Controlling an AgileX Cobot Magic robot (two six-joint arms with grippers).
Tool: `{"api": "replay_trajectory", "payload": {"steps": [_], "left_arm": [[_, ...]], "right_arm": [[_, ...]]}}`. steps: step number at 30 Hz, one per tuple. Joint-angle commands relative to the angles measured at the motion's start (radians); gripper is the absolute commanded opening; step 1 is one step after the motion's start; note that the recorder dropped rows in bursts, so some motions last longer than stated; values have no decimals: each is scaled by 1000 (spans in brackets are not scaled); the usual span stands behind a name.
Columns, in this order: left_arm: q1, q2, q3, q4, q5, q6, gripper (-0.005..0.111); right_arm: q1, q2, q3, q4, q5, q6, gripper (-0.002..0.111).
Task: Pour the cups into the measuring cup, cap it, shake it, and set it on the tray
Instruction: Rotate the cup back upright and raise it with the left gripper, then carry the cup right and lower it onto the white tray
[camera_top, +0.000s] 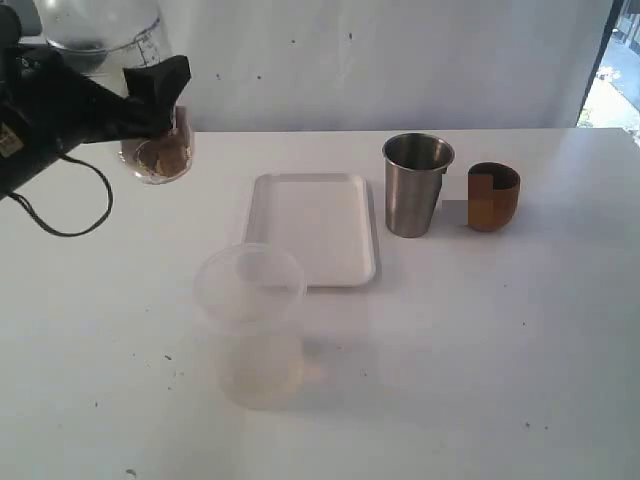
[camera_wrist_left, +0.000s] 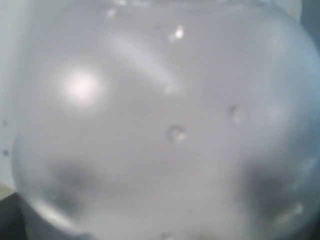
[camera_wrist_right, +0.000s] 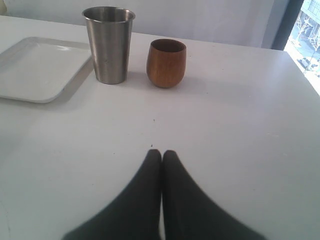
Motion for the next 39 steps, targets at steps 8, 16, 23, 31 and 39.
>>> {"api": "replay_trajectory", "payload": {"steps": [8, 16, 23, 31, 39], "left_arm": [[-1, 25, -128, 279, 227, -350, 0], [29, 87, -167, 190, 166, -402, 0], [47, 203, -229, 249, 136, -337, 0], [49, 400, -428, 422, 50, -393, 0], [46, 579, -645, 634, -15, -585, 0]], "right_arm": [[-2, -6, 5, 4, -5, 4, 0], [-2, -6, 5, 4, -5, 4, 0], [-2, -6, 5, 4, -5, 4, 0], [-2, -6, 5, 4, -5, 4, 0], [-2, -6, 5, 4, -5, 4, 0]]}}
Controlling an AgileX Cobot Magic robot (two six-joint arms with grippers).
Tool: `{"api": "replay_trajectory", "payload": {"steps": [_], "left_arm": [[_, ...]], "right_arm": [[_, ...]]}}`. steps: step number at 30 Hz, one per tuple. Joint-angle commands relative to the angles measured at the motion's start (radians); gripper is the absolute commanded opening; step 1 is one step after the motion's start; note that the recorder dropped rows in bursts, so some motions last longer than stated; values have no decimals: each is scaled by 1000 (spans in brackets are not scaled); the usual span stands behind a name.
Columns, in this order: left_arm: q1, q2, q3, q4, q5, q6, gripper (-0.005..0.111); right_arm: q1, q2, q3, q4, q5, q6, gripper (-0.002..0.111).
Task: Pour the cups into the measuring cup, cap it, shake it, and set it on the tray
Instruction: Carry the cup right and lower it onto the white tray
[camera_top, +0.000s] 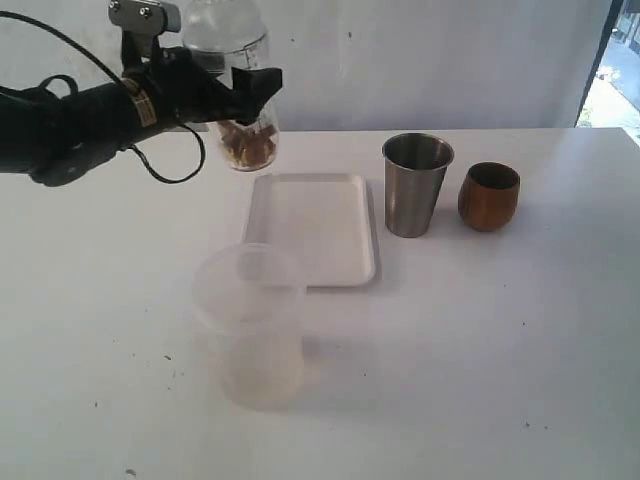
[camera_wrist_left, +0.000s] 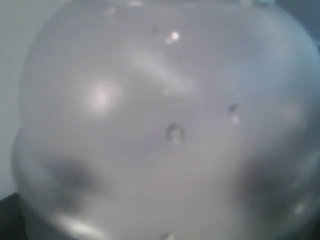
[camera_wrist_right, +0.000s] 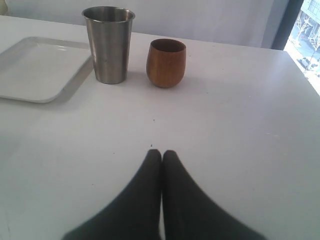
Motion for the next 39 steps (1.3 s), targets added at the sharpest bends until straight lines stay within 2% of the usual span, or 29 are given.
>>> {"api": "replay_trajectory", "payload": {"steps": [1, 4, 7, 12, 18, 22, 31, 32, 34, 35, 37, 38, 39], "left_arm": [[-3, 87, -104, 149, -64, -134, 0], [-3, 138, -145, 224, -79, -193, 0], [-3, 186, -182, 305, -184, -195, 0], [-1, 213, -183, 333, -193, -191, 0], [-1, 282, -183, 359, -278, -200, 0], [-1, 304, -183, 381, -294, -122, 0], [-1, 347, -183, 382, -353, -97, 2], [-1, 347, -183, 376, -367, -97, 5], [-1, 347, -183, 367, -407, -86, 27], [-1, 347, -183, 367, -410, -80, 40], [-1, 347, -183, 367, -364, -83, 78], [-1, 347, -183, 369, -298, -90, 98], [-1, 347, -183, 369, -259, -104, 105]], "right_arm": [[-2, -6, 5, 2, -5, 4, 0], [-2, -6, 5, 2, -5, 4, 0], [-2, -6, 5, 2, -5, 4, 0], [-2, -6, 5, 2, -5, 4, 0], [-2, -6, 5, 2, -5, 4, 0], [-2, -6, 5, 2, -5, 4, 0], [-2, -6, 5, 2, -5, 4, 0], [-2, -6, 5, 2, -5, 4, 0], [-2, -6, 5, 2, -5, 4, 0], [-2, -6, 5, 2, -5, 4, 0], [-2, -6, 5, 2, -5, -1, 0], [-2, -6, 5, 2, -5, -12, 0], [-2, -6, 5, 2, -5, -12, 0]]}}
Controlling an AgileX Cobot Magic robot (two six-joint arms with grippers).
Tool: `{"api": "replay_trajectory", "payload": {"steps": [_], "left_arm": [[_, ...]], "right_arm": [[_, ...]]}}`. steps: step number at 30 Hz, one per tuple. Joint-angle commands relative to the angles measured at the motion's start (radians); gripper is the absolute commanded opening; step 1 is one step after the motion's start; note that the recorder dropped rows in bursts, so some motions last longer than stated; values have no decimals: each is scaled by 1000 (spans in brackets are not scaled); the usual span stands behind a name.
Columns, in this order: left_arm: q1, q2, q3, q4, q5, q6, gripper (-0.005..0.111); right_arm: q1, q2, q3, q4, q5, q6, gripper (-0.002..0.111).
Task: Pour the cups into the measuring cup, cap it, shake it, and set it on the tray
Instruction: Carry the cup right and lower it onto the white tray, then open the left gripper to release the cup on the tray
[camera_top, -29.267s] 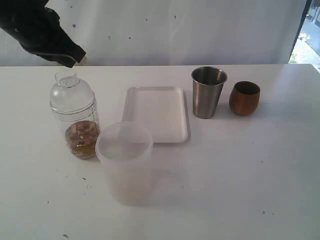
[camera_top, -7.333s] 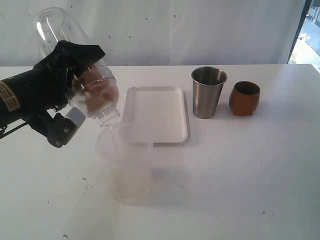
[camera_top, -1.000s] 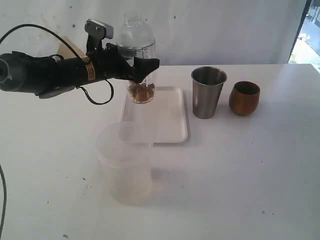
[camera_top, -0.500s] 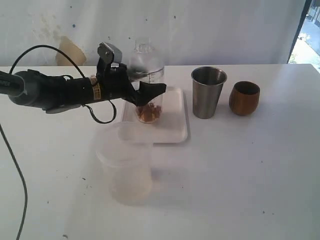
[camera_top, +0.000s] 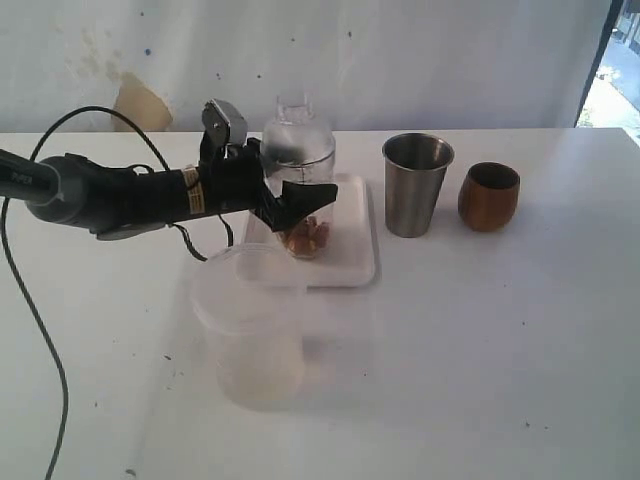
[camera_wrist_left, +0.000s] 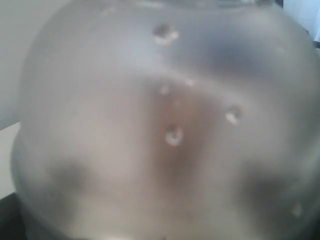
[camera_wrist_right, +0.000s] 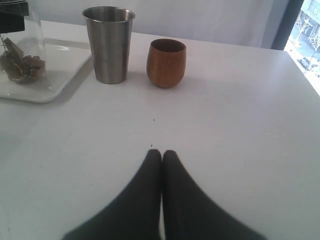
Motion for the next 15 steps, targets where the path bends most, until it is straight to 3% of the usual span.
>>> {"api": "replay_trajectory", "payload": {"steps": [1, 4, 11, 15], "left_arm": [[-1, -11, -9, -30, 112, -30, 105], [-1, -11, -9, -32, 113, -35, 105], [1, -11, -9, -24, -89, 38, 105], [19, -11, -9, -22, -128, 32, 105]], "right_arm": [[-2, -6, 5, 2, -5, -9, 0], [-2, -6, 5, 2, -5, -9, 0], [-2, -6, 5, 2, -5, -9, 0], [-2, -6, 5, 2, -5, -9, 0]]}}
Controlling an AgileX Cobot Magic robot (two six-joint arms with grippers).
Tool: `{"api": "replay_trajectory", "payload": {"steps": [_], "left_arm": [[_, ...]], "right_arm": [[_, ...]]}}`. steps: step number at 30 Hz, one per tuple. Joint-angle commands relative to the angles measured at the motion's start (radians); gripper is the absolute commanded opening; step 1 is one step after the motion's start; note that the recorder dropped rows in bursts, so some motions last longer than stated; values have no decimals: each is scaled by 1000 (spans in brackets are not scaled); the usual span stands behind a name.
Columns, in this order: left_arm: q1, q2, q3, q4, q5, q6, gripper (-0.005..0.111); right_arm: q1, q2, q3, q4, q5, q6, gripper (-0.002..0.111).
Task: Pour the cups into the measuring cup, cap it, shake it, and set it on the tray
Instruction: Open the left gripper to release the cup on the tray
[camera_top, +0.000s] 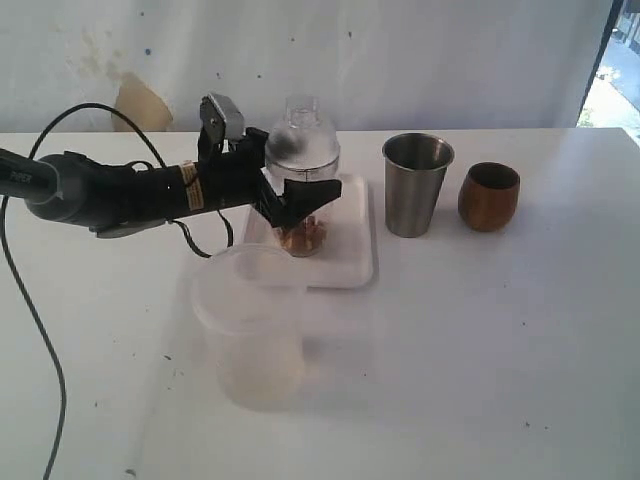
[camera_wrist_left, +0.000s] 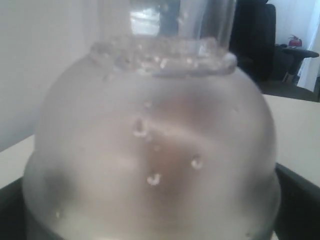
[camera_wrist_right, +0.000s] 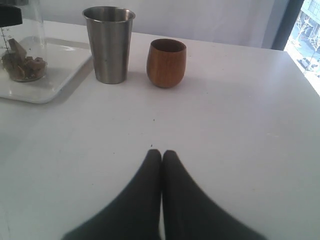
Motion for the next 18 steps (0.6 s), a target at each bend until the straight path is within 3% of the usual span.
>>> {"api": "replay_trajectory", "payload": {"steps": [1, 9, 18], "left_arm": [[22, -11, -3, -12, -64, -7, 105], [94, -11, -3, 63, -124, -64, 105], [110, -11, -3, 137, -124, -72, 105]], "right_arm": [[-2, -6, 5, 2, -5, -4, 0], [-2, -6, 5, 2, -5, -4, 0], [-2, -6, 5, 2, -5, -4, 0]]}}
